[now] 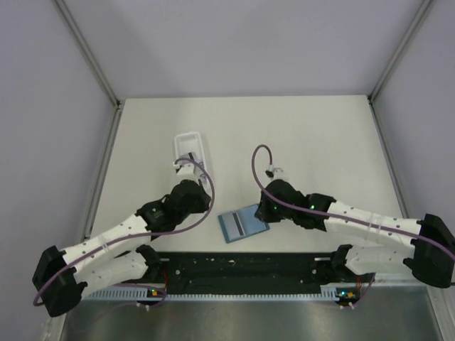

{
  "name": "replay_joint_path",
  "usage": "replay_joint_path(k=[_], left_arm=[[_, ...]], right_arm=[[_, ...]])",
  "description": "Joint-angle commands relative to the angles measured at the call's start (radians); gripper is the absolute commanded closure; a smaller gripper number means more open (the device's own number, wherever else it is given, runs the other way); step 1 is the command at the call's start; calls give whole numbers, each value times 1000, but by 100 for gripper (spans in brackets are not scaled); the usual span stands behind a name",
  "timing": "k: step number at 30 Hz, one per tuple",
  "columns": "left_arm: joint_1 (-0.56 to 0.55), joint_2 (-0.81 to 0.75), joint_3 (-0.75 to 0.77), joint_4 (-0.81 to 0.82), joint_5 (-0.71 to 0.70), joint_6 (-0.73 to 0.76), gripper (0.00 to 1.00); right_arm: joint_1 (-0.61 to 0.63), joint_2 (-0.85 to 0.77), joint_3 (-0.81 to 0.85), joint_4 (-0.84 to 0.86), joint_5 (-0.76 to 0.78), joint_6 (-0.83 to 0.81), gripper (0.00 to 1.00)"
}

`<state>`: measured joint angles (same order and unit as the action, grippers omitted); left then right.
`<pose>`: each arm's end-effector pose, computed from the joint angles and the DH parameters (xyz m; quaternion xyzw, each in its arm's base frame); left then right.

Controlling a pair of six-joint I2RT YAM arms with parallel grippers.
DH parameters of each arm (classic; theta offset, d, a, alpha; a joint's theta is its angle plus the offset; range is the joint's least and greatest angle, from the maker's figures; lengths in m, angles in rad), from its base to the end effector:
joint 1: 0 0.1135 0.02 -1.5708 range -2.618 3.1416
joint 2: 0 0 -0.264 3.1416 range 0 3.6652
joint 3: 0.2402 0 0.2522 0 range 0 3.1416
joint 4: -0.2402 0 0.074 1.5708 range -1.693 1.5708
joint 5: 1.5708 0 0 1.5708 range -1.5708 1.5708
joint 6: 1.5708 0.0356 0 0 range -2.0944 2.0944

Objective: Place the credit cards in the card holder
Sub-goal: Pick up the storage box at the center of the board.

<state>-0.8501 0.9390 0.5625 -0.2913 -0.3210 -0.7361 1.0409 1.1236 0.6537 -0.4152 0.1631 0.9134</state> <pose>0.1395 -0.1418 0.2255 -0.0190 0.8908 -0.2060 0.4047 0.1164 0.1873 0.2097 -0.0325 0.9385 0.2348 0.2510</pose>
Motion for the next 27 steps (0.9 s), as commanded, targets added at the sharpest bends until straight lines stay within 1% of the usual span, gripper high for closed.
replay_joint_path(k=[1, 3, 5, 7, 8, 9, 13, 17, 18, 22, 27], left_arm=[[92, -51, 60, -40, -47, -9, 86], [166, -48, 91, -68, -49, -8, 80], [233, -34, 125, -98, -53, -12, 73], [301, -20, 151, -114, -43, -9, 67], [336, -16, 155, -115, -32, -3, 62], [371, -13, 157, -115, -17, -2, 58], [495, 12, 145, -86, 34, -2, 51], [585, 89, 145, -52, 114, 0, 51], [594, 105, 148, -54, 123, 3, 53], [602, 129, 128, -26, 158, 4, 55], [602, 104, 99, -6, 158, 10, 55]], right_arm=[[-62, 60, 226, 35, 18, -197, 87], [-100, 131, 302, 38, -36, -253, 81], [-125, 201, 386, 32, -63, -312, 71], [-139, 275, 493, 20, -86, -367, 64], [-145, 315, 544, 15, -103, -384, 61], [-148, 356, 591, 9, -121, -402, 59], [-166, 519, 766, -7, -204, -441, 56], [-186, 697, 950, -52, -241, -470, 56], [-189, 746, 996, -65, -243, -472, 55], [-211, 927, 1158, -119, -244, -475, 53], [-242, 1076, 1291, -131, -287, -421, 49]])
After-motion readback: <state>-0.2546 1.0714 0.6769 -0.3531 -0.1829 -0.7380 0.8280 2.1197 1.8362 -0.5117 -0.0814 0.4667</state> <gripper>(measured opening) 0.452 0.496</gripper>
